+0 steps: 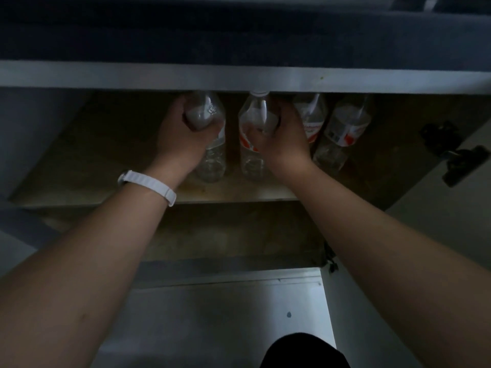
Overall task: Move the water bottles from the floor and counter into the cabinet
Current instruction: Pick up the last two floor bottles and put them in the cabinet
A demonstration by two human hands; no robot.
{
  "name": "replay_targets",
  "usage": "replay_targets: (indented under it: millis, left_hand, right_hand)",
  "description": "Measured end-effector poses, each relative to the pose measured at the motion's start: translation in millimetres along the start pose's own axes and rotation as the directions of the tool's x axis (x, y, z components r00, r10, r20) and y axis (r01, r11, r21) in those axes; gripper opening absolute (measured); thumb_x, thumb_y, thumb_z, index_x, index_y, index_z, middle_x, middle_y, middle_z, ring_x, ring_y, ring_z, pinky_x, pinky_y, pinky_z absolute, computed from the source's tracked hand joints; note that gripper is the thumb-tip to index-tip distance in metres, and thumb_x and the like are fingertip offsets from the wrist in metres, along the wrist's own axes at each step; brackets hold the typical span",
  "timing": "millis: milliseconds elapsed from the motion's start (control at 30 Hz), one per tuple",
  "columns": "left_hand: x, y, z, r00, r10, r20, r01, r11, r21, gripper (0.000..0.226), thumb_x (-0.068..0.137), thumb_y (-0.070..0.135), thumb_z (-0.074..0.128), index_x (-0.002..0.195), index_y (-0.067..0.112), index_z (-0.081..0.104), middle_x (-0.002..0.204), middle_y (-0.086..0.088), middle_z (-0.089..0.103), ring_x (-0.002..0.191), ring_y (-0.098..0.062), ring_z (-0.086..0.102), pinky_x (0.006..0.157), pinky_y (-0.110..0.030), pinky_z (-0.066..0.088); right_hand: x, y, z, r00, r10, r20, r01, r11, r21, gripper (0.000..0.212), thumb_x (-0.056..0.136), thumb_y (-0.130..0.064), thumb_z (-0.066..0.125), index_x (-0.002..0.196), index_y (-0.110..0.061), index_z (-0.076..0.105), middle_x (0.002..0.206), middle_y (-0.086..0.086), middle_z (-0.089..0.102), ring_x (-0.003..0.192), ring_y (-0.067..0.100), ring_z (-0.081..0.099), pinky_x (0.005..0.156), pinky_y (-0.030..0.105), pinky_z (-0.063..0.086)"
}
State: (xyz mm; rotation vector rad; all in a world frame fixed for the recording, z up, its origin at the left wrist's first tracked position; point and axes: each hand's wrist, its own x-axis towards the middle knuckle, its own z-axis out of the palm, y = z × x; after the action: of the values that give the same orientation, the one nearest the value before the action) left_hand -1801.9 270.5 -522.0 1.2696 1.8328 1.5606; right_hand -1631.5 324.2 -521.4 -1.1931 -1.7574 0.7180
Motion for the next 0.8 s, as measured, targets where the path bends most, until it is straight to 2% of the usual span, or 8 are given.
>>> replay_targets:
  millis: [167,300,400,500,567,633,700,800]
  left_hand:
    - [-10.6,-1.8,-4.5,0.999,-0.013,0.035,0.013,1.000,-0.003,0.074,0.084,0.025,0.077,0.146,0.039,0.038,0.141,0.014,0.053,0.129,-0.009,0.051,0.105,-0.043,0.047]
    - [-37.0,-5.2,-9.9,0.991,0.059,0.118,-0.060,0.998,0.004,0.075,0.085,0.020,0.076,0.136,0.056,0.034,0.132,0.026,0.052,0.130,0.000,0.045,0.107,-0.040,0.045]
    - [-53.8,-12.2,-17.8,0.984,0.120,0.129,-0.129,0.990,0.061,0.080,0.085,0.019,0.076,0.146,0.045,0.032,0.144,0.020,0.045,0.135,-0.002,0.040,0.108,-0.032,0.040]
    - [-66.0,-14.5,-29.3,0.982,0.134,0.133,-0.151,0.980,0.131,0.077,0.088,0.022,0.074,0.147,0.042,0.029,0.147,0.022,0.031,0.133,0.003,0.031,0.099,-0.014,0.032]
    - [-72.7,-14.3,-37.2,0.983,0.120,0.137,-0.145,0.972,0.184,0.077,0.090,0.025,0.071,0.152,0.037,0.026,0.147,0.016,0.032,0.128,0.003,0.027,0.098,-0.017,0.029]
    - [-78.2,-11.1,-46.0,0.976,0.137,0.172,-0.179,0.948,0.262,0.071,0.092,0.027,0.068,0.151,0.034,0.031,0.146,0.013,0.036,0.125,0.002,0.027,0.097,-0.021,0.029]
    - [-84.4,-4.2,-55.7,0.961,0.130,0.246,-0.211,0.916,0.340,0.065,0.093,0.028,0.066,0.150,0.033,0.035,0.144,0.012,0.038,0.123,0.002,0.027,0.097,-0.023,0.029]
    - [-92.1,9.1,-72.7,0.928,0.131,0.349,-0.290,0.841,0.456,0.063,0.093,0.033,0.064,0.149,0.034,0.036,0.153,0.009,0.035,0.136,-0.008,0.031,0.108,-0.030,0.031]
  right_hand:
    - [-11.4,-1.6,-0.6,0.998,-0.053,0.031,0.053,0.999,0.007,0.067,0.086,-0.036,0.071,0.143,-0.023,0.038,0.136,-0.008,0.051,0.110,-0.005,0.042,0.081,0.007,0.034]
    - [-19.4,3.5,-5.5,0.998,-0.043,0.044,0.042,0.999,0.014,0.067,0.087,-0.037,0.068,0.144,-0.026,0.036,0.139,-0.008,0.049,0.114,-0.003,0.044,0.087,0.015,0.040]
    - [-28.8,7.1,-10.2,0.996,-0.081,0.030,0.083,0.993,-0.080,0.068,0.088,-0.040,0.066,0.146,-0.028,0.033,0.145,-0.004,0.042,0.124,0.007,0.045,0.089,0.018,0.037]
    - [-38.6,10.5,-15.5,0.996,-0.076,0.038,0.081,0.984,-0.161,0.070,0.087,-0.043,0.064,0.147,-0.028,0.031,0.145,-0.002,0.040,0.126,0.013,0.045,0.092,0.024,0.038]
    - [-46.4,9.3,-19.1,0.996,-0.073,0.045,0.081,0.975,-0.209,0.067,0.087,-0.045,0.063,0.145,-0.029,0.033,0.143,-0.002,0.042,0.125,0.015,0.047,0.094,0.029,0.043]
    - [-55.6,4.4,-22.7,0.991,-0.123,0.055,0.134,0.924,-0.359,0.061,0.089,-0.046,0.059,0.142,-0.028,0.035,0.141,0.000,0.044,0.122,0.019,0.049,0.091,0.035,0.047]
    - [-65.0,-2.5,-26.0,0.976,-0.185,0.119,0.220,0.819,-0.530,0.058,0.091,-0.049,0.053,0.142,-0.026,0.036,0.139,0.003,0.045,0.120,0.025,0.050,0.089,0.040,0.048]
    - [-74.7,-17.4,-35.5,0.957,-0.180,0.228,0.286,0.729,-0.623,0.058,0.093,-0.053,0.047,0.142,-0.022,0.039,0.141,0.008,0.046,0.125,0.030,0.046,0.091,0.045,0.048]
